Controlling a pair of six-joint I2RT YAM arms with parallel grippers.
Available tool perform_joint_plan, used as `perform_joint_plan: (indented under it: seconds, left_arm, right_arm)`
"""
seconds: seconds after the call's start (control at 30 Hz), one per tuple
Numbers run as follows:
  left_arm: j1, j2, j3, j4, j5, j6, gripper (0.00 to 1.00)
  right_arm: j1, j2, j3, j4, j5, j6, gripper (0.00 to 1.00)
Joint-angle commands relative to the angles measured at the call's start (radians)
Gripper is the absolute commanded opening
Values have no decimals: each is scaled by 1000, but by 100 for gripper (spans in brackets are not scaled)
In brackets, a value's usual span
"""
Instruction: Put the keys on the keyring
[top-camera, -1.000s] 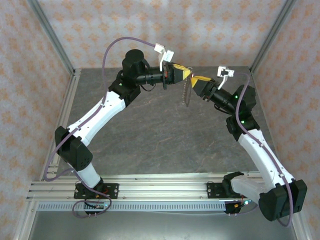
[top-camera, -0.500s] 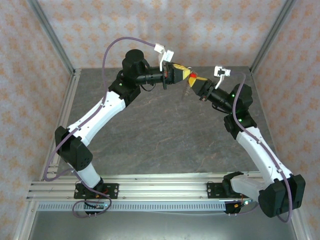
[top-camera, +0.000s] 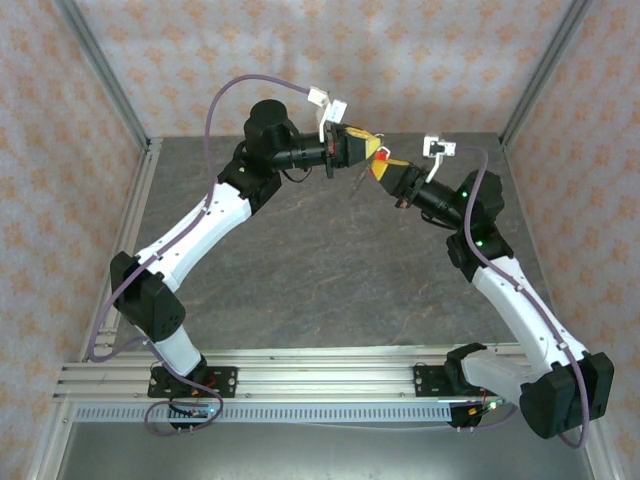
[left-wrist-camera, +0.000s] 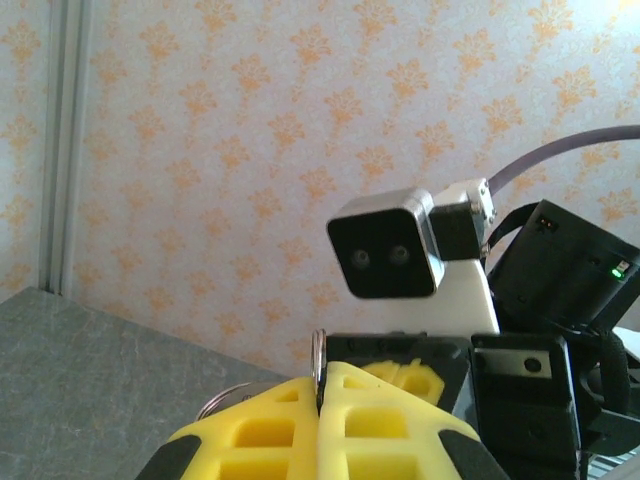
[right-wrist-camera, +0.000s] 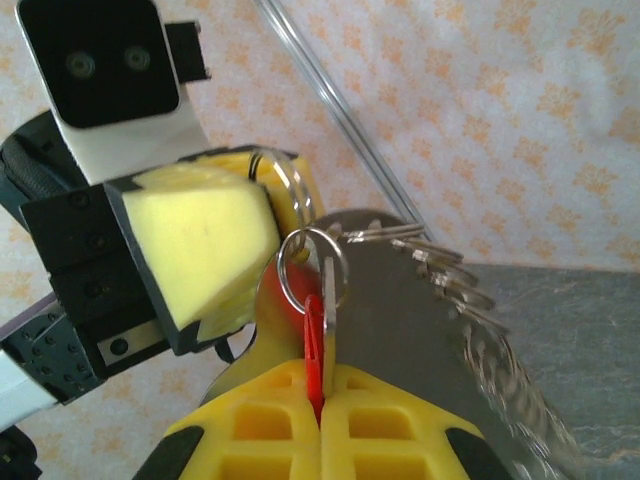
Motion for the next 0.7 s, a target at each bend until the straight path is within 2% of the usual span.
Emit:
perform_joint_plan:
  seconds: [0.0, 0.33, 0.37, 0.47, 0.5, 0.67]
  left_arm:
    - [-4, -35, -7, 100, -17, -20, 0]
    - [-4, -38, -20, 117, -20, -33, 0]
    - [-5, -41, -23, 116, -22, -31, 0]
    - [-3, -46, -31, 116, -22, -29, 0]
    - [-4, -47, -33, 118, -22, -29, 0]
    - [-2, -59, -54, 155, -32, -47, 0]
  right_arm:
    - [55, -5, 18, -63, -45, -76, 0]
    - [87, 13, 24, -97, -5, -104, 0]
    - [85, 6, 22, -101, 8, -104, 5]
    - [74, -38, 10, -124, 48, -111, 35]
    - [65, -57, 6, -132, 54, -110, 39]
    - [-17, -178, -4, -175, 49, -106, 41]
